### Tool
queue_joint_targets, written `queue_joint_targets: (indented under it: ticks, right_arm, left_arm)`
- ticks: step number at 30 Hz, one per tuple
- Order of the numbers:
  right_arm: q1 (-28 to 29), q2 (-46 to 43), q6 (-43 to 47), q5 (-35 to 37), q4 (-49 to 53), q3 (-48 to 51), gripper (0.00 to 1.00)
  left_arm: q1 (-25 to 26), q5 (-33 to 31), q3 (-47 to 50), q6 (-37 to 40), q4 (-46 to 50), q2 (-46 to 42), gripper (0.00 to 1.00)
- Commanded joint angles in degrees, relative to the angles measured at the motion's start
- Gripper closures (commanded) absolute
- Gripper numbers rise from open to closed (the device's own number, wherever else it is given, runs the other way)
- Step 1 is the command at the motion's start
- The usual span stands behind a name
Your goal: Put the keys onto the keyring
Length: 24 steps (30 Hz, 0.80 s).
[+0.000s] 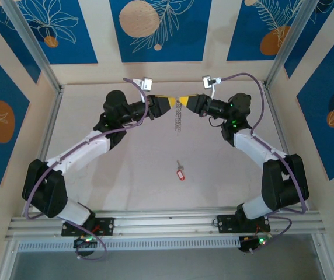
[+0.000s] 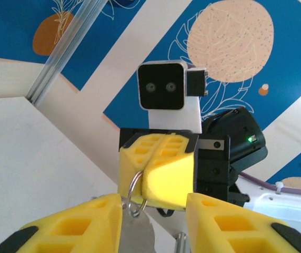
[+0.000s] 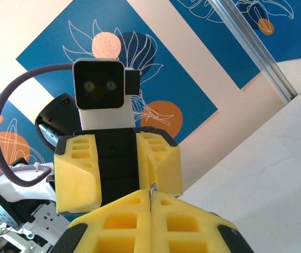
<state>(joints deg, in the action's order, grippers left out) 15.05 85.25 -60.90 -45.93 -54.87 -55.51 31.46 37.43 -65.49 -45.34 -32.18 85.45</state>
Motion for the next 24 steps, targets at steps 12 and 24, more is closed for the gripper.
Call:
queue_joint_targets:
  ticks: [12,24]
  right_arm:
    - [1.03,-1.67,-0.27,1.17,-1.71,0.17,1.0]
    - [1.12,-1.63,0.44,2.73,-0.94,0.83,1.0]
  left_arm:
    - [-0.7,3.0,-0.15,-4.83,-8.07,1.44,0.72]
    - [-0.76,4.95,1.88,-6.67,-11.08,1.18,0.82]
